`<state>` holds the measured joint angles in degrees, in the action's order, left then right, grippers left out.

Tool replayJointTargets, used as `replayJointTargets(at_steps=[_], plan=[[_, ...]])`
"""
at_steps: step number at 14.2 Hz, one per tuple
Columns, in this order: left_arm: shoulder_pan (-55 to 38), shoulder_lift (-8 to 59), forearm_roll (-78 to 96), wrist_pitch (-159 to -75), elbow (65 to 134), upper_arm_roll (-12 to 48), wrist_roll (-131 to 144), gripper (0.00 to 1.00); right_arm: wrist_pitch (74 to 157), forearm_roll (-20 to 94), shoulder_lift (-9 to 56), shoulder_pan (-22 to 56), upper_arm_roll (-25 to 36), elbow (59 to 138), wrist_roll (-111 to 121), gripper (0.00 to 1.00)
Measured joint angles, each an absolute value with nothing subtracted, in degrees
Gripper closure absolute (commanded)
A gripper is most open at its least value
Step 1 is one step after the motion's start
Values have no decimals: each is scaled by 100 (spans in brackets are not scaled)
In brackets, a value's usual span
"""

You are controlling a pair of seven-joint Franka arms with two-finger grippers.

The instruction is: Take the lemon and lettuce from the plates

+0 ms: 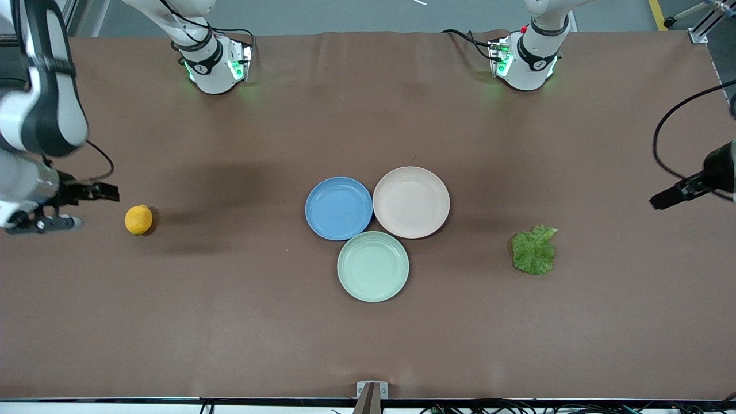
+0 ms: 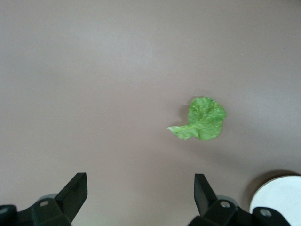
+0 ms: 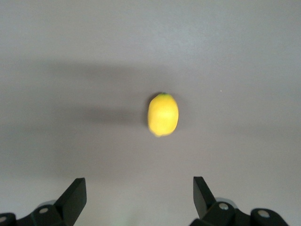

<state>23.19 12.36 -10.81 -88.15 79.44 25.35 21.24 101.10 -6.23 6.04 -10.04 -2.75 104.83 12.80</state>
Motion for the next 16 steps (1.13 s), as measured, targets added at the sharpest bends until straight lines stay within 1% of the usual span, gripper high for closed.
replayJointTargets(at_steps=[2, 5, 8, 12, 14, 16], plan=[[2407, 1041, -1035, -8805, 7944, 2534, 1564, 0, 9593, -458, 107, -734, -306, 10361, 1036, 0], [2297, 735, -620, -8614, 7952, 2380, 1413, 0, 9328, -283, -226, -356, -328, 10357, 558, 0], [1607, 467, -465, -8306, 8021, 1631, 1259, 0, 9072, 124, -265, -280, -324, 10117, 450, 0], [538, 207, -372, -8297, 8336, 551, 935, 0, 9001, 154, -265, -280, -299, 9664, 450, 0], [303, 82, -369, -8321, 8457, 334, 855, 0, 8926, 155, -266, -280, -299, 9441, 450, 0], [296, 12, -255, -8408, 8487, 300, 817, 0, 8896, 155, -266, -280, -299, 9304, 451, 0]])
